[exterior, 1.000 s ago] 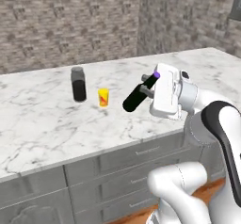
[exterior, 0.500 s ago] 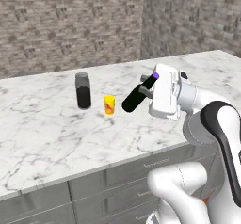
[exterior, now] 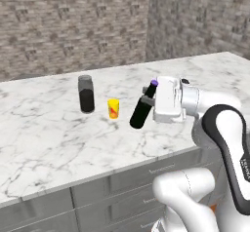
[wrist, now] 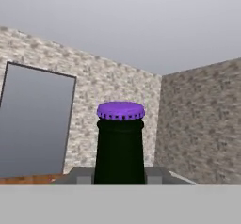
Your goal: Open the cabinet directly in front. Then move the beer and the cup to the dining counter with the jar on it.
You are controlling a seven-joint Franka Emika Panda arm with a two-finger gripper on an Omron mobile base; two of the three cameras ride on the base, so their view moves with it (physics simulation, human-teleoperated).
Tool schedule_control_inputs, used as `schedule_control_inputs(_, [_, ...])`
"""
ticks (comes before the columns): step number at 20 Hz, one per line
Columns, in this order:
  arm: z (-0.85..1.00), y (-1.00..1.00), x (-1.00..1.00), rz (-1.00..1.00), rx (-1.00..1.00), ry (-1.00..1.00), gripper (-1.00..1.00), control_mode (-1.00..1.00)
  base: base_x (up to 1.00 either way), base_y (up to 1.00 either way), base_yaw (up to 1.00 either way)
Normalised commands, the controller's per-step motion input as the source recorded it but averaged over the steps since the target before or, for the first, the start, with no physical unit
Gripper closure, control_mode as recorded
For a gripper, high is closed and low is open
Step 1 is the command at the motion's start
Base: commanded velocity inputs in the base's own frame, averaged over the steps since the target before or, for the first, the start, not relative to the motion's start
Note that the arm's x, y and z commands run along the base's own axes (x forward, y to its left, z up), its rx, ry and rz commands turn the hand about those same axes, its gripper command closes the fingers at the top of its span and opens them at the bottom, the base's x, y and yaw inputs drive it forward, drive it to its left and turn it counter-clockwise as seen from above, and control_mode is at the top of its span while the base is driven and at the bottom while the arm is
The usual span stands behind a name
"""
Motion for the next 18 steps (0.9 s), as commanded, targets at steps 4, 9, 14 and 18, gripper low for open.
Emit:
schedule_control_inputs(4, [-0.33,0.00,0.01,0.00,-0.10,0.17,1.00,-1.00,0.00,0.00,0.00])
schedule_control_inputs(9, [-0.36,0.00,0.01,0.00,-0.05,0.03,1.00,-1.00,0.00,0.00,0.00])
schedule_control_inputs(14, [-0.50,0.14,0.42,0.00,-0.08,0.06,1.00,-1.00,0.00,0.00,0.00])
schedule_control_inputs(18, [-0.53,0.32,0.90,0.00,-0.12,0.18,1.00,-1.00,0.00,0.00,0.00])
